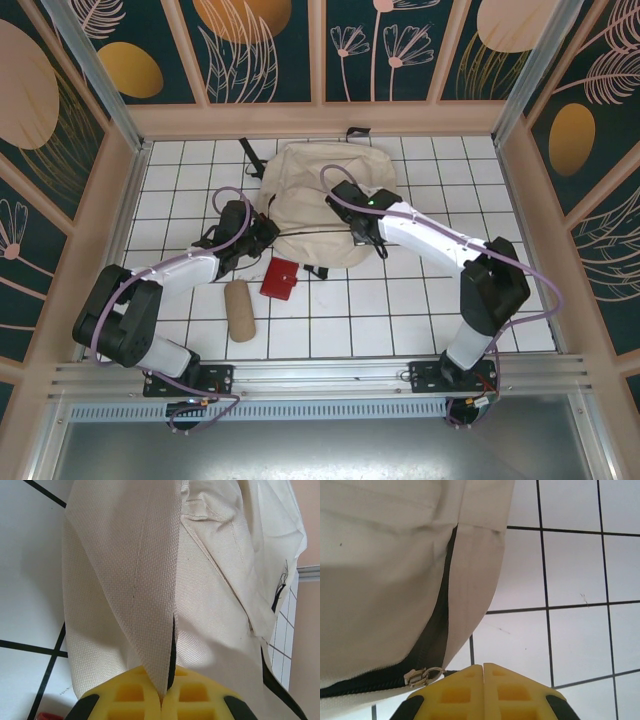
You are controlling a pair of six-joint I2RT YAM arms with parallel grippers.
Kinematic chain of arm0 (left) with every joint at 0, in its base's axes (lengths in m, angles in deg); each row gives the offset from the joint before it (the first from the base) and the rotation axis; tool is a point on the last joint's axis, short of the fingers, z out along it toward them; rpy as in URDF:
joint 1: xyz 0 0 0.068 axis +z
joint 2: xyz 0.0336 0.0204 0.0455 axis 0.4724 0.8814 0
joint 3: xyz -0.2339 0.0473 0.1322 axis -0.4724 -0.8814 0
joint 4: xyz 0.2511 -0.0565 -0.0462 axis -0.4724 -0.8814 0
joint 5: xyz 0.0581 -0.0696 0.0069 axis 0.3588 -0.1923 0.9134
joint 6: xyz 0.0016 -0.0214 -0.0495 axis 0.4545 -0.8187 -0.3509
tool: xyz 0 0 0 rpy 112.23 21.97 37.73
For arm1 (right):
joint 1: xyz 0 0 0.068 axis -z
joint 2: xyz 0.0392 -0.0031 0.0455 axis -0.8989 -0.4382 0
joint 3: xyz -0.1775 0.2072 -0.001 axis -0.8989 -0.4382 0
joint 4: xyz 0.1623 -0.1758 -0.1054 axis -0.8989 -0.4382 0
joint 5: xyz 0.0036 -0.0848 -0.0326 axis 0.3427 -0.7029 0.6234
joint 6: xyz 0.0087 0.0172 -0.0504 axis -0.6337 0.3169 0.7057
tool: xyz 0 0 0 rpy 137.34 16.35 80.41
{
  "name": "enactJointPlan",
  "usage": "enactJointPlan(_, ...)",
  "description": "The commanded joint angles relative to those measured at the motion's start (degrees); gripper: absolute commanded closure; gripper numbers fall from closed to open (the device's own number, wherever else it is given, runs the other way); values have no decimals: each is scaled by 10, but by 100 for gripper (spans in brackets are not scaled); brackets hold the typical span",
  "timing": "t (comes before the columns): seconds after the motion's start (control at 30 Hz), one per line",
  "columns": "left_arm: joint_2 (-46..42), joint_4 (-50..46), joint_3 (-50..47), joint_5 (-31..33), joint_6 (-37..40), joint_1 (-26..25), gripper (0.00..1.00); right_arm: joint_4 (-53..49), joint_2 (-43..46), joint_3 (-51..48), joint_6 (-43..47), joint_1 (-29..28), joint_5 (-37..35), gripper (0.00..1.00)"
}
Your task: Pack books, pencil case, and school supplies into a backpack
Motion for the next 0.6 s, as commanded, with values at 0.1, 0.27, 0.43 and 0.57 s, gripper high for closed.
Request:
enactJointPlan(0.1,-12,-47,-3,76,49,41,100,0,-7,-20,68,40,-7,100)
enactJointPlan(0.27,-8,-72,28,85,84,61,100,50,-10,-5,110,-5,97,100)
enactJointPlan(0.43,-3,-87,47,92,115,84,100,87,-30,-5,108,-19,147,100)
enactJointPlan(0.57,3,-108,74,79,135,88,79,131,-31,2,119,-38,224,100)
